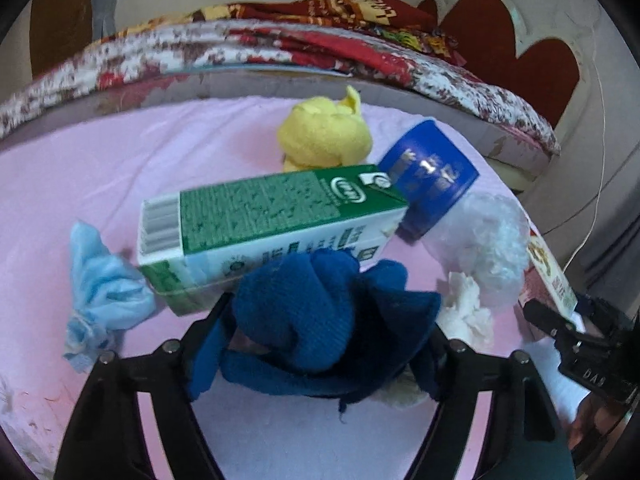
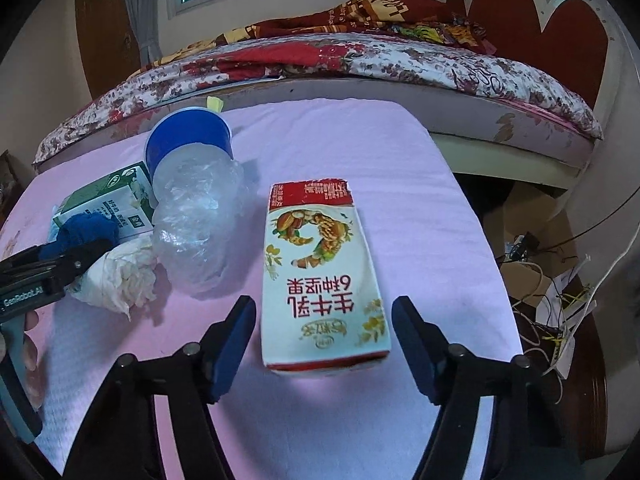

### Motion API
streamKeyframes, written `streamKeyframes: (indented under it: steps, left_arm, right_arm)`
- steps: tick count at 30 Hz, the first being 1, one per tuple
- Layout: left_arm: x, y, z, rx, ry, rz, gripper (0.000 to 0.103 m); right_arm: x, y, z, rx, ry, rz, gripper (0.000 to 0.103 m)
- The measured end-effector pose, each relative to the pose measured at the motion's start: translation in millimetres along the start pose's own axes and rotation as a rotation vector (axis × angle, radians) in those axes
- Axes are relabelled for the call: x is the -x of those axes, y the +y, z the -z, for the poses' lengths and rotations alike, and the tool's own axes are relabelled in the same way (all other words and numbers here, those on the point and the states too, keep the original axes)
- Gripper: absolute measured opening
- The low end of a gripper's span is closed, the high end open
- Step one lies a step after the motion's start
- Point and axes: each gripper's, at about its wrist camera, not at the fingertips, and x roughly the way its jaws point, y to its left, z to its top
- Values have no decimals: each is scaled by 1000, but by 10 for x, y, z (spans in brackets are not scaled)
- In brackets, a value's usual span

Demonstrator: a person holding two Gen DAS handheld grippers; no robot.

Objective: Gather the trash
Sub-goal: 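Grasp the dark blue cloth with the left tool while the right tool grasps the white milk carton, then carry the cloth and carton over the black bucket and open both tools to drop them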

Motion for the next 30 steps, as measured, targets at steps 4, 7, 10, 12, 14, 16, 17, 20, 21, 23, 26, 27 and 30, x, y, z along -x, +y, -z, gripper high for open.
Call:
streamKeyframes:
  steps: [4,7,10,12,14,16,17,20,21,23,26,27,30]
  left_arm:
    - [-19,-9,16,-5,-5,-2,62]
    - [-6,-38,13,-18,-1,18,45]
    - [79,-68,28,-47,-22,0,43]
    - [179,-74,39,-65,-54,-30,43]
    - [259,-67,47,-74,-69,-41,43]
    - [341,-67,69,-94,-86,-62,43]
    - [380,-58,81,-96,-95,-66,43]
    - [511,-14,125,-93,-114,-76,43]
    - [538,-6,143,-92,-115,-76,43]
    - [593,-8,207,-101,-112,-71,43]
    - [693,-56,333,-118,-110,-73,43]
    - [745,-77,382,-123,-113,-71,43]
    - [897,-143,485,-137,-129,-62,43]
  right_arm:
    - [-37,17,-23,4,9,-7,65]
    - [-47,21,-24,5,19,-9,55]
    - [-6,25,-13,6,16,-17,54]
    - [53,22,-1,5,3,-20,54]
    - [137,17,17,4,-10,-22,54]
    - [208,4,25,-1,-18,-23,54]
    - [262,-1,41,-5,-23,-23,54]
    - [403,-8,86,-9,-37,-21,54]
    - [466,-9,110,-10,-43,-21,54]
    - [585,-9,165,-14,-51,-25,54]
    - [728,-4,267,-5,-54,-20,54]
    - [772,-5,305,-4,-55,-19,54]
    - [956,-22,444,-3,-63,-17,54]
